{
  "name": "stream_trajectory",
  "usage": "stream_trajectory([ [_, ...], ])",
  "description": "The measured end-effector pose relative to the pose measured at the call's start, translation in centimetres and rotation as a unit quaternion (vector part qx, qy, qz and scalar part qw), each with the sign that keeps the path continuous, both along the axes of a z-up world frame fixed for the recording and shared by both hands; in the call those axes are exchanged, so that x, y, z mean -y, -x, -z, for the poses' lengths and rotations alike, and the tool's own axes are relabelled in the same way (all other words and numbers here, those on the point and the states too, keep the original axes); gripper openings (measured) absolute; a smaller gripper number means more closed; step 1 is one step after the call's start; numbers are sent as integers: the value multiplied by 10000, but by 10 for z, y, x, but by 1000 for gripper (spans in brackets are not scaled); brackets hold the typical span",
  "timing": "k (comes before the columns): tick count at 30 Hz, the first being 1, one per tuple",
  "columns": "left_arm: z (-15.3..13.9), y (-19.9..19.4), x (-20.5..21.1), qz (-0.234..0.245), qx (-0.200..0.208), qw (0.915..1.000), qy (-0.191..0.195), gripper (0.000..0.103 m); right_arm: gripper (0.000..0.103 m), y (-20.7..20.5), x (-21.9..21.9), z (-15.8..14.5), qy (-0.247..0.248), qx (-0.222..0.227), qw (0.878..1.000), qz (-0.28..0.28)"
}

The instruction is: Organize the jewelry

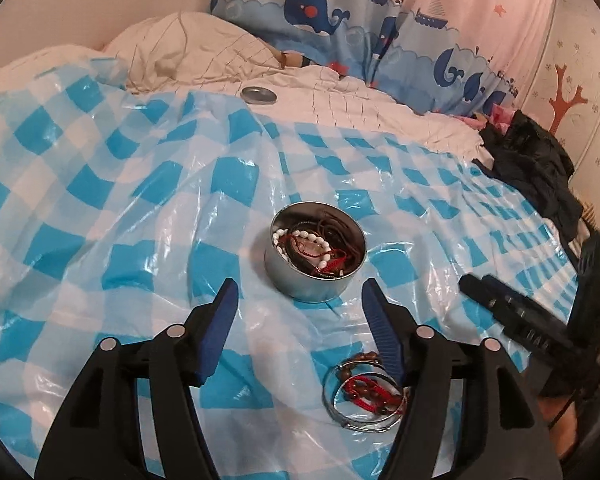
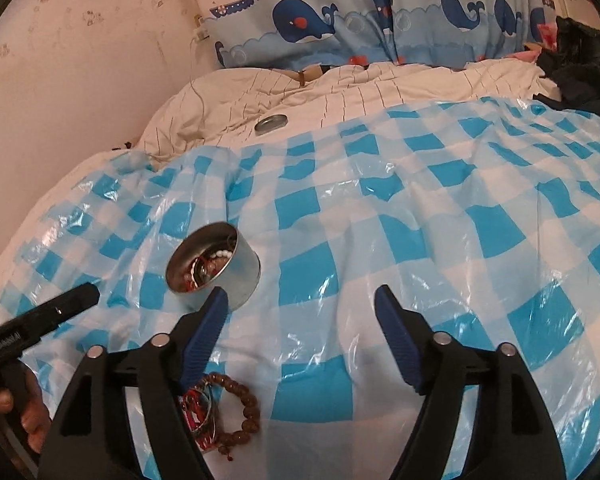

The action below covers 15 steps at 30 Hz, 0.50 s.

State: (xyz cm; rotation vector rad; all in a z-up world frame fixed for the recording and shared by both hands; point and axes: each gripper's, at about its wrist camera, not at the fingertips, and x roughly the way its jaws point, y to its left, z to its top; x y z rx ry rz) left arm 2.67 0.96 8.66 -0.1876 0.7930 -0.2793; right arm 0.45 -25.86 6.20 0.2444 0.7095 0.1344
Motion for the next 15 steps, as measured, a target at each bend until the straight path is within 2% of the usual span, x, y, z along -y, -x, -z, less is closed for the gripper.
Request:
stream_trajectory([
  [3,3,0,0,-74,-86,9999,32,65,82,6,-6,8,101,14,9999,85],
  [8,2,9,8,-21,-35,9999,-109,77,82,12,-3,25,136,-40,9996,252],
  [15,8,6,7,-84,-145,9997,-196,81,83,9,15,38,-73,-165,9978,637],
])
